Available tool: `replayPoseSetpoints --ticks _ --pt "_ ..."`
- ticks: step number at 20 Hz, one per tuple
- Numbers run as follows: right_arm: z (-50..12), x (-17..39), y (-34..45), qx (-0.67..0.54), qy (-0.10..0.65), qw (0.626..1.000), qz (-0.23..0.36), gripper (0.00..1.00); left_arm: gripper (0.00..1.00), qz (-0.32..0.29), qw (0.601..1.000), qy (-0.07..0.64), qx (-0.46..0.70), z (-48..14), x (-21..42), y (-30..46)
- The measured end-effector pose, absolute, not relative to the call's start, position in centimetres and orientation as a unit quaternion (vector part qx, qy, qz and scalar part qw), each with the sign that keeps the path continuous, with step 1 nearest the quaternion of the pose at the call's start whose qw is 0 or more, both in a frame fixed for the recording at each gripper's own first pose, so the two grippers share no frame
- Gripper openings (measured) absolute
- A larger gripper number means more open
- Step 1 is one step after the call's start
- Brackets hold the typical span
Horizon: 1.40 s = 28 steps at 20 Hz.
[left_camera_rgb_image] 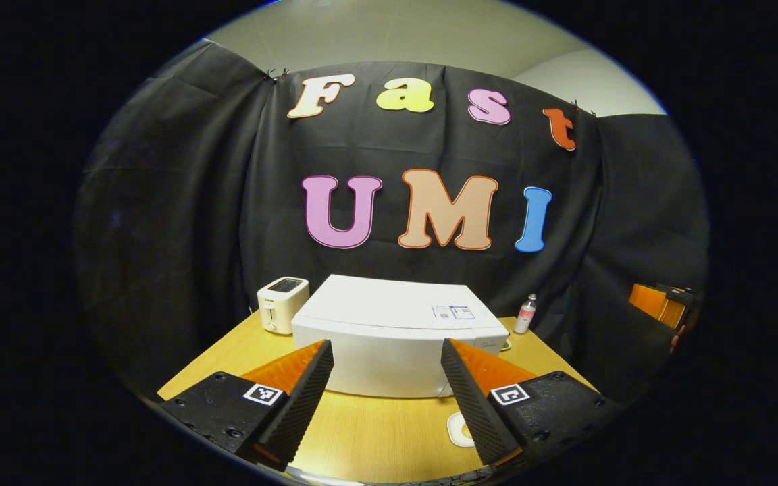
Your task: Open the microwave oven with the left hand, put the food in, and close the microwave oven.
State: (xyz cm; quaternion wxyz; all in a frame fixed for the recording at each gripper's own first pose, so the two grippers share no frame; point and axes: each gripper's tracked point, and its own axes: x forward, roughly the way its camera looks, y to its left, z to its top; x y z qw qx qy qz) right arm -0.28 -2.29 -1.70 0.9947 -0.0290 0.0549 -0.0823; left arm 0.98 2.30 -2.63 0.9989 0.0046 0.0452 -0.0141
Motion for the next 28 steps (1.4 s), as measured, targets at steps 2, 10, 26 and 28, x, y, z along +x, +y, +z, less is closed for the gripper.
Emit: replayPoseSetpoints --ticks 2,10,26,28 --pt "-2.0 -0.3 -3.0 -0.02 0.061 0.994 -0.086 0.92 0.96 -0.025 0.997 0.067 0.008 -4.3 1.5 1.5" --pt "-2.1 -1.1 -6.7 -0.008 0.067 0.989 -0.131 0.92 0.97 -0.095 0.983 0.155 0.027 -12.5 4.0 -3.7" --pt "-1.9 -5.2 -10.8 -0.031 0.069 0.97 -0.23 0.92 0.97 -0.156 0.948 0.274 0.047 -23.7 12.3 -9.1" --pt "-2.0 -5.4 -10.8 -0.029 0.073 0.969 -0.234 0.92 0.97 -0.158 0.946 0.279 0.049 -24.4 13.5 -9.3"
